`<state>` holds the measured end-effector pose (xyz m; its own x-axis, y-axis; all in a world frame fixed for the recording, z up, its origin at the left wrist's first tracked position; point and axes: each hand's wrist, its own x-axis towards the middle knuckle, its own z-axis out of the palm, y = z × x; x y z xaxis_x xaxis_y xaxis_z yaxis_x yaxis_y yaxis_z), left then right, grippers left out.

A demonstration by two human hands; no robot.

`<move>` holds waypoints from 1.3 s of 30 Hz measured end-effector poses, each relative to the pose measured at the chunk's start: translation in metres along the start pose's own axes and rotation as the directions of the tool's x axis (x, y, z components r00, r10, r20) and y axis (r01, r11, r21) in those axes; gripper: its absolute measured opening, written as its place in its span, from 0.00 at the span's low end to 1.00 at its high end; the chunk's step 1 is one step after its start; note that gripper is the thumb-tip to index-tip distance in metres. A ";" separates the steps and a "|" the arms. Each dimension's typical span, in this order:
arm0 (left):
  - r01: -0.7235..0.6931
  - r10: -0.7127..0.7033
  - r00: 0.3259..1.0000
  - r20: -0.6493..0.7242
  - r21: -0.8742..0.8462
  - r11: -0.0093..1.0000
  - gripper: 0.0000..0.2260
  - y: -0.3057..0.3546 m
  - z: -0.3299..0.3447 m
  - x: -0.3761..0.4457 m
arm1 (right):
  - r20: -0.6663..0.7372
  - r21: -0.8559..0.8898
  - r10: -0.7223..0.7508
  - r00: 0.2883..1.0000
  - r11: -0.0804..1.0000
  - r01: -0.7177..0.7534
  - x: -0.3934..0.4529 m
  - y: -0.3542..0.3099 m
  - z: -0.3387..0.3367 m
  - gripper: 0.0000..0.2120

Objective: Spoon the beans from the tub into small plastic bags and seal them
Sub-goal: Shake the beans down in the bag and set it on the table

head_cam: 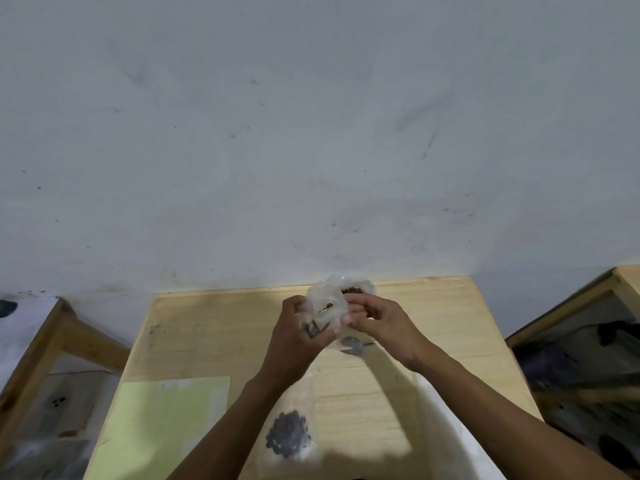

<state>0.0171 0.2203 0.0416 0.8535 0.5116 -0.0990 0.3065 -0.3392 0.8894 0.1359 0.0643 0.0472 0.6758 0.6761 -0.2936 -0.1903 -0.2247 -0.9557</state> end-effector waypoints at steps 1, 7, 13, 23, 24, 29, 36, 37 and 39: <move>-0.015 0.015 1.000 0.009 -0.014 1.000 0.29 0.001 0.001 0.001 | -0.037 -0.015 -0.032 0.999 0.999 0.032 0.002 -0.003 0.005 0.17; -0.151 0.155 0.987 -0.041 0.074 0.986 0.12 -0.004 -0.009 0.005 | -0.285 0.040 -0.091 0.954 0.993 0.107 0.004 -0.028 0.002 0.04; -0.179 0.195 0.976 -0.101 0.147 0.973 0.09 -0.001 -0.018 0.015 | -0.240 0.080 -0.101 0.966 0.989 0.124 0.001 -0.041 -0.002 0.05; -0.195 0.202 0.972 -0.121 0.066 0.979 0.03 0.034 -0.031 0.028 | -0.128 -0.008 -0.140 0.982 0.990 0.140 -0.001 -0.049 -0.008 0.03; -0.203 0.211 0.970 -0.120 0.076 0.976 0.04 0.035 -0.032 0.028 | -0.109 -0.065 -0.167 0.980 0.985 0.161 -0.001 -0.052 -0.010 0.01; -0.308 0.311 0.950 -0.022 0.099 0.946 0.05 0.040 -0.030 0.026 | 0.060 -0.660 -0.378 0.924 0.679 0.321 0.002 -0.063 -0.006 0.07; -0.393 0.400 0.916 -0.034 0.133 0.910 0.09 0.045 -0.028 0.021 | 0.160 -0.779 -0.464 0.871 0.482 0.400 0.005 -0.066 0.003 0.06; -0.387 0.395 0.918 -0.041 0.131 0.913 0.09 0.044 -0.029 0.021 | 0.176 -0.799 -0.470 0.865 0.446 0.404 0.005 -0.066 0.003 0.07; -0.369 0.377 0.925 -0.051 0.122 0.921 0.07 0.041 -0.030 0.019 | 0.191 -0.821 -0.482 0.855 0.400 0.408 0.004 -0.065 0.003 0.07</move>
<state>0.0329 0.2398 0.0902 0.8832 0.3856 0.2670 0.0186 -0.5976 0.8016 0.1490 0.0843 0.1083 0.5337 0.8205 0.2046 0.7843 -0.3898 -0.4827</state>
